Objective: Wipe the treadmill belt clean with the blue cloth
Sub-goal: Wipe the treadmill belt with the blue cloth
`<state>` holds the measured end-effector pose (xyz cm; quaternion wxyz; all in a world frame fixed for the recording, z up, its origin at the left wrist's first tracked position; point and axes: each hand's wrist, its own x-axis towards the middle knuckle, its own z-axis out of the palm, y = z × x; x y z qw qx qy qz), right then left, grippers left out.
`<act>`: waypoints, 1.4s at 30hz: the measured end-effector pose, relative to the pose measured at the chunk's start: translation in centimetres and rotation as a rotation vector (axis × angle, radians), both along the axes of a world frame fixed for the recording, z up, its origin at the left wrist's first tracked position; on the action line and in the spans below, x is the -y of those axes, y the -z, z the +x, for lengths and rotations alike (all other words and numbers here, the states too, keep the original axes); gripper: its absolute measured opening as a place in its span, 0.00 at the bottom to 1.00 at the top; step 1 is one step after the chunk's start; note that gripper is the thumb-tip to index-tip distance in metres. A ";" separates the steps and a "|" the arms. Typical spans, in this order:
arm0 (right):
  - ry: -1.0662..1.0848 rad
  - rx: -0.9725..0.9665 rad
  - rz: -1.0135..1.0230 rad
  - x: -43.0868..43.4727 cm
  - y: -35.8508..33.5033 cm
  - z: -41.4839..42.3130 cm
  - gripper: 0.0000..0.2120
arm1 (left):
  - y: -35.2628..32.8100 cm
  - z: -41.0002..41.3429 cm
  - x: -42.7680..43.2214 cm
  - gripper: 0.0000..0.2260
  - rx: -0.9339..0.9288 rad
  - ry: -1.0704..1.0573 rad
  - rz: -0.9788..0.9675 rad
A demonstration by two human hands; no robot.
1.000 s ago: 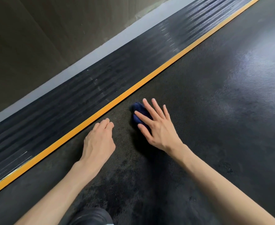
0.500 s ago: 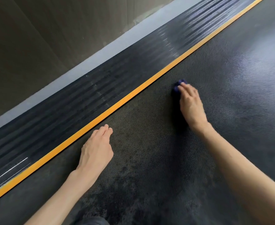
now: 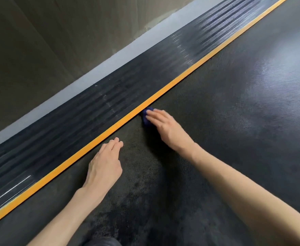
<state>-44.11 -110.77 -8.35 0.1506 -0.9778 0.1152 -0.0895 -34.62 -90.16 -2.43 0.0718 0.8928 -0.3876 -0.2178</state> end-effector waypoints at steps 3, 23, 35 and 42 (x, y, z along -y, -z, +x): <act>0.437 0.005 0.026 6.4 -0.7 -0.7 0.22 | -0.1 0.0 -0.2 0.25 -0.043 -0.004 -0.016; 0.931 -0.006 0.082 6.2 -1.3 -14.2 0.23 | 0.6 -2.8 -0.5 0.25 -0.146 0.041 -0.255; 0.000 -0.049 0.056 -11.8 0.5 -13.1 0.23 | 0.4 -3.9 1.6 0.24 -0.172 0.081 -0.248; 1.084 0.071 0.115 3.5 -0.8 -18.1 0.22 | 0.5 -5.7 2.6 0.22 -0.239 0.208 -0.224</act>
